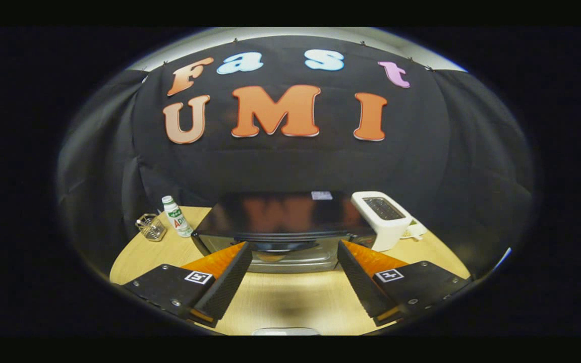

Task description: Open the toaster oven, put the food inside, and close the toaster oven door.

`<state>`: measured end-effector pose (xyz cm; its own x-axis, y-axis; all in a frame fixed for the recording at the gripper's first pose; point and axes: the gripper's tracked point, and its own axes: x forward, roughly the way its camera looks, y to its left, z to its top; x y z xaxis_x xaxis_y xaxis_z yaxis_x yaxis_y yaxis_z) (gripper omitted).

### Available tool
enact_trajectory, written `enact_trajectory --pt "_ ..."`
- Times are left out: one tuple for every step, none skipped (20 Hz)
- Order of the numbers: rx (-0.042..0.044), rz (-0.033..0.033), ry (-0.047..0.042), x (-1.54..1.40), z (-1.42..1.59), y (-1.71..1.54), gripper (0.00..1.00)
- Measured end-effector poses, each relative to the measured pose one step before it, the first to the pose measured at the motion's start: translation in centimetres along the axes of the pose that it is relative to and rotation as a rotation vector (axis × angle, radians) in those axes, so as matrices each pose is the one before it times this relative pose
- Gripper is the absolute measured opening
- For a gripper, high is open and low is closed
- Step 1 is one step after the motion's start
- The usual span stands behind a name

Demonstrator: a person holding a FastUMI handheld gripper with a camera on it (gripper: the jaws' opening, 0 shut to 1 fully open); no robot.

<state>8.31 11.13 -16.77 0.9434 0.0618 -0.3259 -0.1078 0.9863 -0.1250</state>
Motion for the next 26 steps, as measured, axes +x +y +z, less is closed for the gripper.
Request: enact_trajectory --pt "-0.00649 -0.00009 -0.01739 -1.053 1.502 -0.782 1.0" --pt "-0.00268 0.00076 -0.01878 -0.999 1.581 -0.625 1.0" --pt "0.00088 0.00023 -0.01867 -1.049 1.581 -0.743 1.0" --pt "0.00424 -0.00392 -0.01413 -0.94 1.284 -0.849 1.0" --pt "0.00718 -0.00575 -0.0116 -1.012 1.263 -0.898 1.0" --pt "0.00652 -0.00105 -0.01213 -1.071 1.081 -0.673 1.0" --pt "0.00342 0.00138 -0.01599 -1.03 1.156 -0.591 1.0" --pt "-0.00298 0.00026 -0.02096 -1.043 1.101 -0.598 1.0" --pt "-0.00623 -0.00279 -0.02149 -0.961 1.145 -0.74 1.0" --pt "-0.00691 -0.00153 -0.01946 -0.871 0.904 -0.681 1.0" --pt "-0.00243 -0.00021 -0.01405 -0.793 0.839 -0.611 1.0" --pt "0.00077 0.00141 -0.01208 -0.517 0.615 -0.529 1.0" --pt "0.00397 0.00261 -0.01157 -0.43 0.564 -0.449 1.0" --pt "-0.00007 0.00384 -0.0119 -0.375 0.526 -0.398 1.0" --pt "-0.00301 0.0004 -0.00451 -0.192 0.37 -0.482 1.0" --pt "-0.00456 -0.0025 -0.00591 0.072 0.183 -0.56 1.0" --pt "-0.00164 -0.0029 -0.00569 0.067 0.179 -0.375 1.0" --pt "0.00139 -0.00122 -0.00674 0.1 0.262 -0.33 1.0" --pt "0.00591 0.00261 -0.00375 0.158 0.102 -0.1 1.0" --pt "0.00486 0.00682 -0.00397 0.233 0.088 0.127 1.0" --pt "0.00484 0.00631 -0.00279 0.268 -0.027 0.185 1.0" --pt "0.00277 0.00669 0.00133 0.379 -0.069 0.173 1.0" --pt "-0.00071 0.00879 0.00076 0.337 -0.088 0.222 1.0" --pt "-0.00098 0.00678 0.00027 0.292 -0.012 0.187 1.0" --pt "0.00021 0.0096 0.00103 0.277 0.008 0.328 1.0" --pt "0.00206 0.01097 -0.00138 0.182 0.101 0.324 1.0"
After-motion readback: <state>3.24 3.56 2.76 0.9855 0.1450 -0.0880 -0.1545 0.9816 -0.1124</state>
